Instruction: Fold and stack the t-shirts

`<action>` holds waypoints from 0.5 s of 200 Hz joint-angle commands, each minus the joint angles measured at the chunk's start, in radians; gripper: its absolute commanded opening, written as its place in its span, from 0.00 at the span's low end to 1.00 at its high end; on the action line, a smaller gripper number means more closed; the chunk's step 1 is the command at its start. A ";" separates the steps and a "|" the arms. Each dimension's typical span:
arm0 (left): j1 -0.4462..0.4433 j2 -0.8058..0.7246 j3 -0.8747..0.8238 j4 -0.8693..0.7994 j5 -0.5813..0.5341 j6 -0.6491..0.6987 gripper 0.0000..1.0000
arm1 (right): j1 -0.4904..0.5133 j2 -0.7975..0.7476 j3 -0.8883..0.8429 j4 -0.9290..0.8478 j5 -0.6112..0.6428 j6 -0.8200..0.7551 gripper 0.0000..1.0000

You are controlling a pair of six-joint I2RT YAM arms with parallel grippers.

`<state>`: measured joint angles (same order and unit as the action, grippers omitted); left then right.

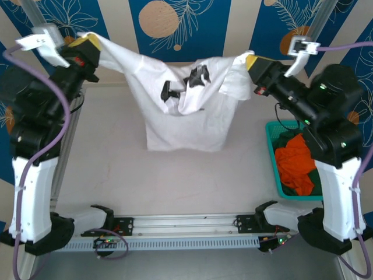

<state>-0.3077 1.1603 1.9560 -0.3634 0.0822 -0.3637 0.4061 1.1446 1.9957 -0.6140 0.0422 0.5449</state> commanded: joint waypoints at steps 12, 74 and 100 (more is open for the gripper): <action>0.009 -0.081 -0.004 0.131 0.066 0.069 0.00 | 0.008 -0.064 -0.006 0.141 -0.043 -0.065 0.00; 0.057 0.072 -0.340 0.194 -0.096 0.004 0.00 | -0.086 0.095 -0.248 0.198 0.077 -0.099 0.00; 0.135 0.299 -0.359 0.275 -0.126 -0.046 0.00 | -0.194 0.342 -0.212 0.179 0.045 -0.005 0.01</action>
<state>-0.2359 1.2491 1.6215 -0.1291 0.0212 -0.3603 0.2935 1.2640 1.7645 -0.4114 0.0643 0.4706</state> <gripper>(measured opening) 0.040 0.062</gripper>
